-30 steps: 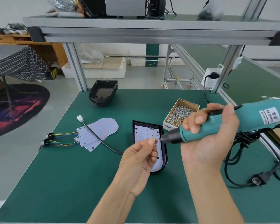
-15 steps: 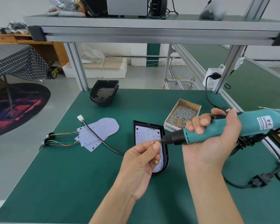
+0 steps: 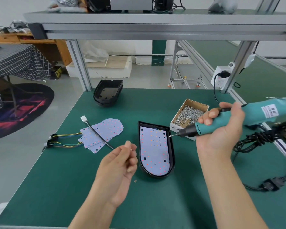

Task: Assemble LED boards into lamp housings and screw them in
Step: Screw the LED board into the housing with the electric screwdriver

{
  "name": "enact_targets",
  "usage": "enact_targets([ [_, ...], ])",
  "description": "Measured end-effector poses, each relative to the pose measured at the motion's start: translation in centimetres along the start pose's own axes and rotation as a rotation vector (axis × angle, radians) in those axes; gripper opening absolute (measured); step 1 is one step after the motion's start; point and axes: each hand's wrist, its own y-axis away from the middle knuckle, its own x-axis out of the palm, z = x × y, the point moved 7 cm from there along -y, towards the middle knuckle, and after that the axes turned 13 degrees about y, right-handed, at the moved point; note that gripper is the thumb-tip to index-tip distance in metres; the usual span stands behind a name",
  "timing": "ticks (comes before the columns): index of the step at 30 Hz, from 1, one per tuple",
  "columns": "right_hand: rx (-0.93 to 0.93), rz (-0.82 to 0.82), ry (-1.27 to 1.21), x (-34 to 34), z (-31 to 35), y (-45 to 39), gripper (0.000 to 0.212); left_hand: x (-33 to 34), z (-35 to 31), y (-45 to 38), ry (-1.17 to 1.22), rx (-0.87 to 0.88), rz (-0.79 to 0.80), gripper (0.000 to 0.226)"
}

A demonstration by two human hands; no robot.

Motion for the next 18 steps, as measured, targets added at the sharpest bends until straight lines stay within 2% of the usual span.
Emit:
enact_targets([
  [1,0.09,0.015,-0.111,0.5,-1.0,-0.2,0.019,-0.4,-0.3,-0.7,0.002,0.005,-0.038,0.022],
  [3,0.161,-0.006,-0.119,0.9,-2.6,-0.9,0.024,-1.0,-1.0,-2.2,-0.086,0.052,-0.106,0.024],
  [6,0.178,-0.016,-0.058,1.3,-4.2,-1.2,0.023,-1.6,-2.3,-4.4,-0.529,0.25,-0.185,0.023],
  [8,0.169,-0.005,-0.057,1.3,-4.8,-1.5,0.023,-1.9,-2.5,-5.5,-0.709,0.31,-0.196,0.022],
  [11,0.159,0.009,-0.058,1.6,-5.3,-2.2,0.023,-1.9,-1.9,-6.4,-0.8,0.313,-0.182,0.022],
  [15,0.135,0.029,-0.038,1.7,-5.7,-2.4,0.023,-2.3,-1.4,-7.3,-0.794,0.3,-0.228,0.018],
  [18,0.126,0.034,-0.019,1.7,-6.1,-2.6,0.023,-2.1,-1.1,-8.0,-0.795,0.275,-0.22,0.028],
])
